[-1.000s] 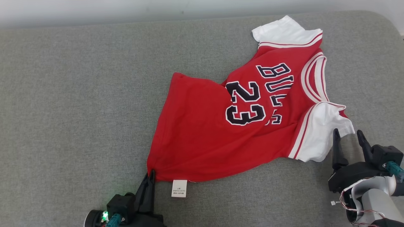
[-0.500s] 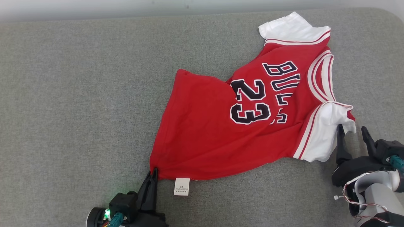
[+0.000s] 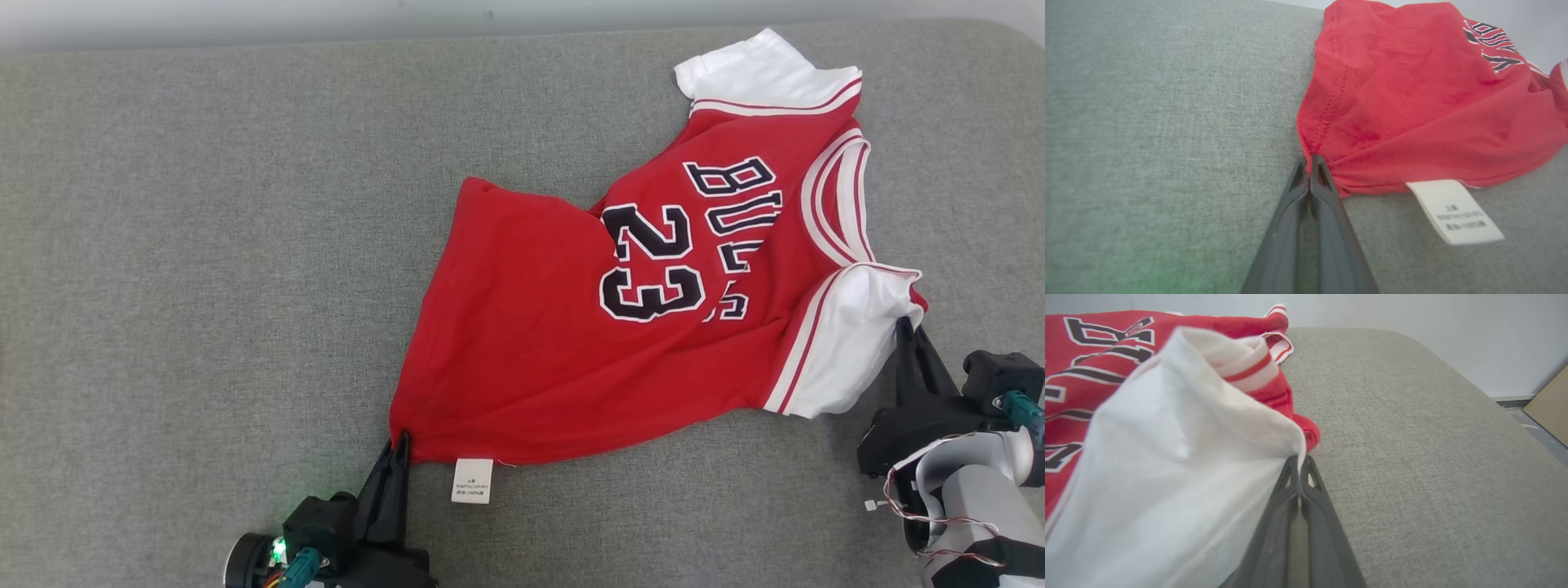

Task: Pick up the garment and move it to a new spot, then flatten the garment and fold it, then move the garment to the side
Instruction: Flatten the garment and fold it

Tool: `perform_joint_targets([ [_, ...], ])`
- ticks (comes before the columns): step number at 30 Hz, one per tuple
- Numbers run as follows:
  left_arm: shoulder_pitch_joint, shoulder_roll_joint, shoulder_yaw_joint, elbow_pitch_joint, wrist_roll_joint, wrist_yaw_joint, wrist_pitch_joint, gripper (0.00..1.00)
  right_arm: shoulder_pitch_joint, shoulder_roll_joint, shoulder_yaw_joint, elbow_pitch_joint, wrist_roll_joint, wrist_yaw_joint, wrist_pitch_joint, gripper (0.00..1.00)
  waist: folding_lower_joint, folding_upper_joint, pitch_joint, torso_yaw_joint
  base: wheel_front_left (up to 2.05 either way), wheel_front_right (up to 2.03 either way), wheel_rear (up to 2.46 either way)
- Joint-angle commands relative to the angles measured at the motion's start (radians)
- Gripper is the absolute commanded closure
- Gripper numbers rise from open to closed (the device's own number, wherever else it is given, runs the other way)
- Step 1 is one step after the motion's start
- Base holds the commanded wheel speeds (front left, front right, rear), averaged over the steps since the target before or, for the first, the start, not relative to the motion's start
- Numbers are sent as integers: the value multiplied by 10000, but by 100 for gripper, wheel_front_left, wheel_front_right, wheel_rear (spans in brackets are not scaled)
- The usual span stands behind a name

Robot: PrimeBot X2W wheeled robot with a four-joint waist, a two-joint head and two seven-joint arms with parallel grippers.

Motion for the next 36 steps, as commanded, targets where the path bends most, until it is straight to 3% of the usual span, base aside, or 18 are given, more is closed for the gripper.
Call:
perform_joint_targets([
  [1, 55, 174, 184, 263, 32, 131, 126, 100, -59, -12, 56, 39, 24, -26, -1, 100, 0, 0, -17, 4, 0, 0, 0],
  [7, 167, 158, 268, -95, 23, 59, 95, 100, 237, 105, 141, -668, 477, -26, -1, 100, 0, 0, -453, -61, 0, 0, 0],
  [17, -2, 178, 1133, -1773, 529, -371, 56, 100, 643, 65, 866, -3246, 1655, -26, -1, 100, 0, 0, -2284, -280, 0, 0, 0],
  [22, -832, 765, 1512, -2528, 1009, -735, 56, 100, 68, -137, 1210, -4418, 2577, -27, -1, 100, 0, 0, -3074, -286, 0, 0, 0],
  [27, -2272, 1754, 1683, -2868, 1328, -925, 57, 100, -1002, -615, 1473, -5447, 3043, -27, -3, 100, 0, 0, -3548, -226, 0, 0, 0],
  [36, -4994, 3228, 1417, -2654, 1582, -1047, 668, 100, -2939, -1377, 1728, -5677, 3286, -27, 0, 100, 0, 0, -3918, -43, 0, 0, 0],
])
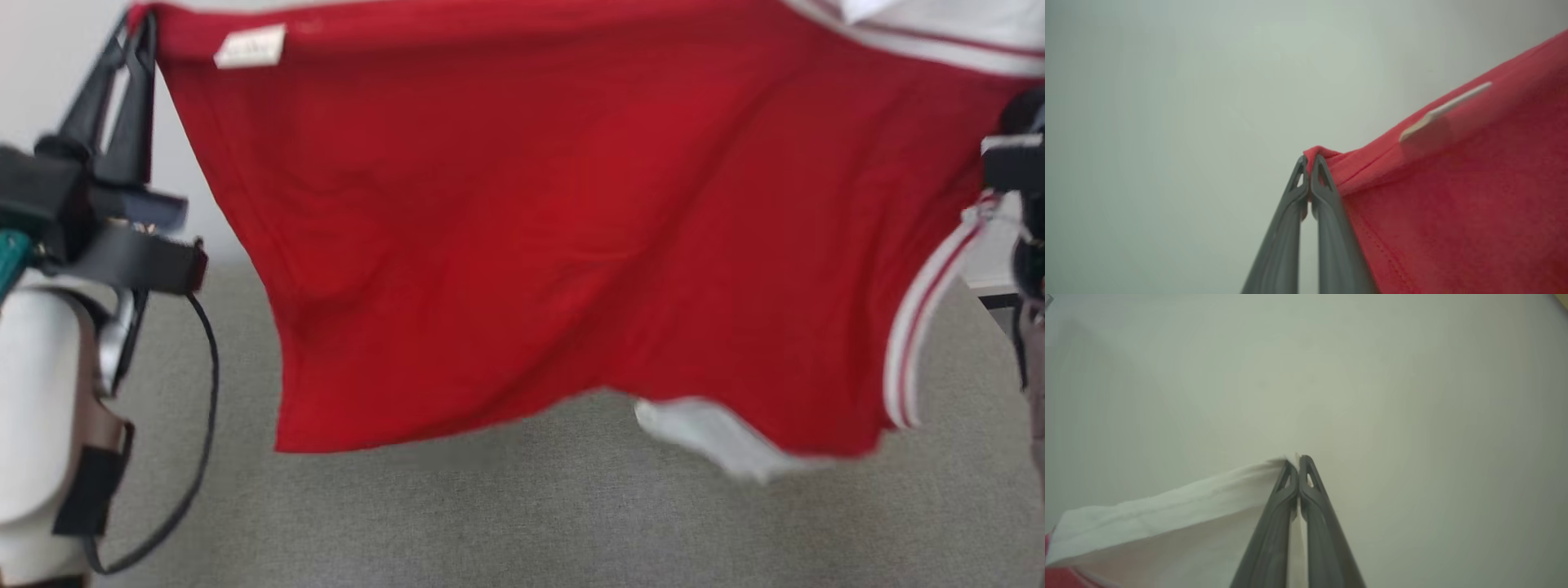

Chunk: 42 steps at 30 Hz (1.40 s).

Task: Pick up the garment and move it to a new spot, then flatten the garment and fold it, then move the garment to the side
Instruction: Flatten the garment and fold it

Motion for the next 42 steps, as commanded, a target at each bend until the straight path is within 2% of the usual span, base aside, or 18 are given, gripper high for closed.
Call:
perform_joint_targets([
  [1, -361, 211, -119, 49, 128, -49, 171, 100, -289, -173, 86, 82, 31, -27, 4, 100, 2, 0, -61, 121, 0, 0, 0],
  [5, -1329, 618, -552, 216, 111, -43, 779, 100, -1079, -521, 329, 386, 32, -27, 178, 100, 2, 0, 248, 220, 0, 0, 0],
  [11, -2488, 774, -1426, 683, 1, -41, 1424, 100, -2305, -899, 931, 1345, -84, -27, 475, 100, 2, 0, 1483, 341, 0, 0, 0],
  [17, -4045, 520, -1743, 1399, 172, 42, 1558, 100, -4160, -1150, 1214, 2418, -229, -27, 302, 100, 2, 0, 3501, 374, 0, 0, 0],
  [21, -5673, 179, -1708, 2331, 388, 443, 1260, 100, -5917, -1385, 933, 3589, -585, -27, 89, 100, 2, 0, 4851, 384, 0, 0, 0],
  [29, -8303, 42, -2217, 3756, 1221, 634, 788, 100, -8124, -1720, 552, 4852, -1484, -27, -8, 100, 2, 0, 6497, 470, 0, 0, 0],
  [35, -9586, -65, -2432, 4896, 1534, 840, 181, 100, -8458, -1491, 360, 5023, -1879, -27, 7, 100, 2, 0, 7309, 323, 0, 0, 0],
  [39, -9779, -267, -2583, 5423, 1515, 805, -85, 100, -8083, -1458, 195, 5127, -1894, -27, 5, 100, 2, 0, 7635, 255, 0, 0, 0],
  [42, -9223, -480, -2646, 5932, 1355, 974, -327, 100, -7546, -1411, 116, 5086, -1935, -27, 5, 100, 2, 0, 7790, 231, 0, 0, 0],
])
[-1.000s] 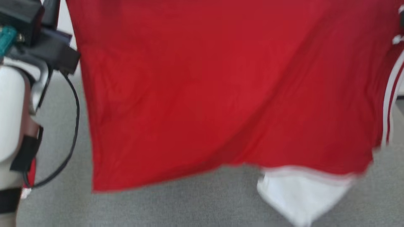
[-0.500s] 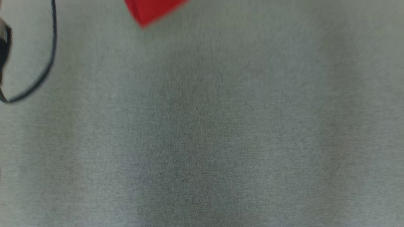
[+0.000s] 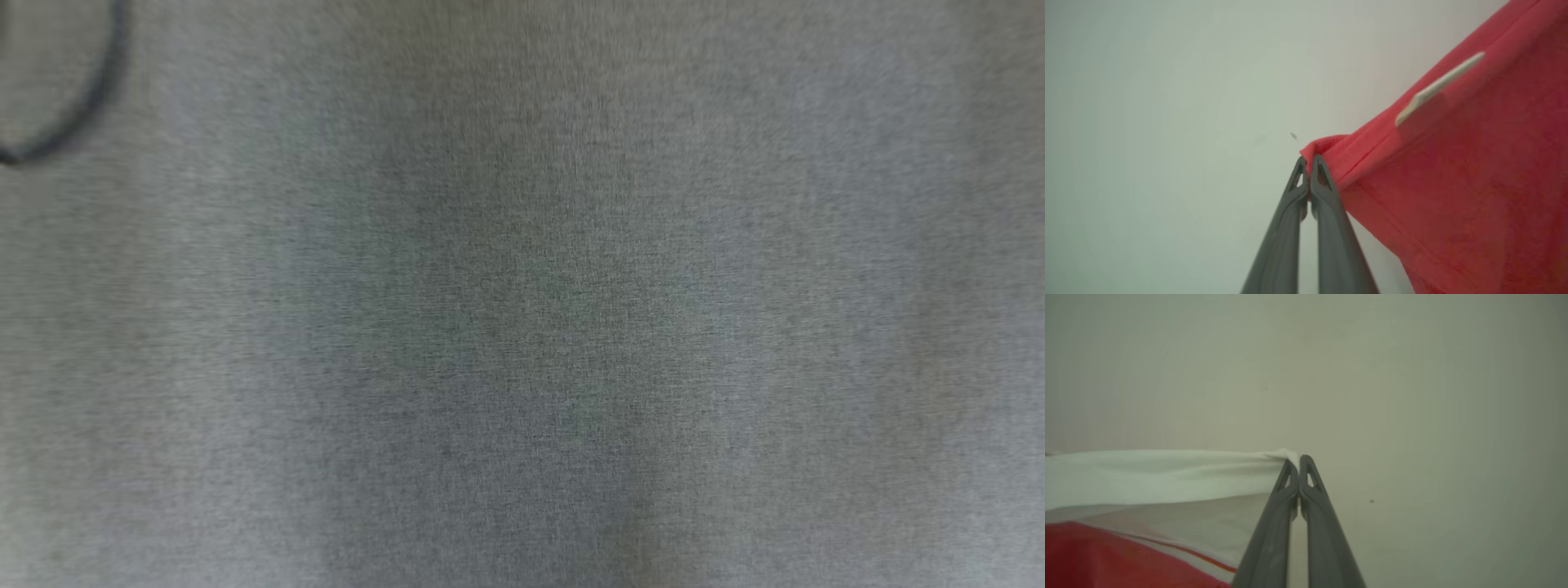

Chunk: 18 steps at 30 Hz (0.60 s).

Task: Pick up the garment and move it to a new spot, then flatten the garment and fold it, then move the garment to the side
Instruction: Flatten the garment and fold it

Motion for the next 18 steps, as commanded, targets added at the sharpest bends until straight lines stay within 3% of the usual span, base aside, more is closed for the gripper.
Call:
perform_joint_targets([
  [1, 470, -44, -52, 198, -136, 15, -65, 100, 268, 33, -34, -78, -21, -27, 2, 100, -4, -4, 467, -88, 0, 0, 0],
  [8, 2832, -807, -63, 57, -906, 6, -261, 100, 2496, 204, 30, -859, 704, -27, 1, 100, -4, -4, -205, -103, 0, 0, 0],
  [18, 7861, -1369, 809, -1330, -2178, 254, -253, 100, 7406, 679, 18, -2394, 1894, -27, 1, 100, -4, -4, -2519, -209, 0, 0, 0],
])
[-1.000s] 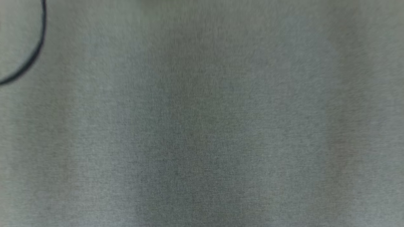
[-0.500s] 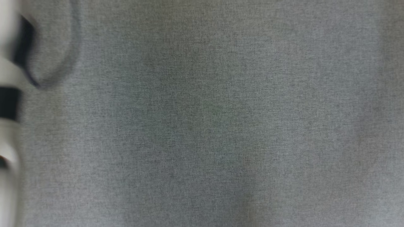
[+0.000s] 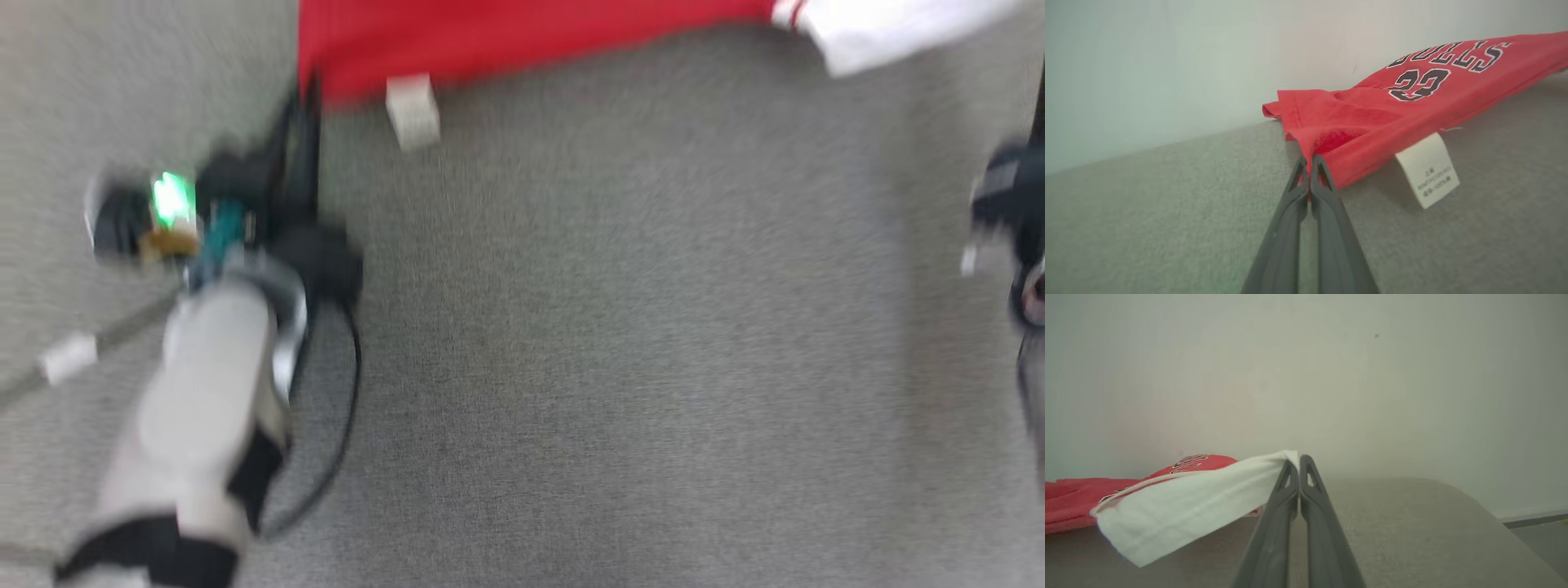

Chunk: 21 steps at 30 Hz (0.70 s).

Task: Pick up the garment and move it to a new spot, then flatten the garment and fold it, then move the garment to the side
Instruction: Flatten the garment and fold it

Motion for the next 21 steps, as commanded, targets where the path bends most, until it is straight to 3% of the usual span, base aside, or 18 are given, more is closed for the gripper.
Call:
perform_joint_targets([
  [1, 639, -37, 157, -57, -114, 72, -29, 100, 529, 114, -88, -104, 121, -27, 1, 100, 4, 2, -1369, -74, 0, 0, 0],
  [10, 4259, -336, 1498, -371, -553, -3, -30, 100, 4051, 675, -490, -254, -99, -27, -1, 100, 4, 2, -3432, -186, 0, 0, 0],
  [21, 7147, -772, 2685, -571, -511, -114, -31, 100, 6607, 1059, -531, 35, -541, -35, -1, 100, 4, 2, -5085, -225, 0, 0, 0],
])
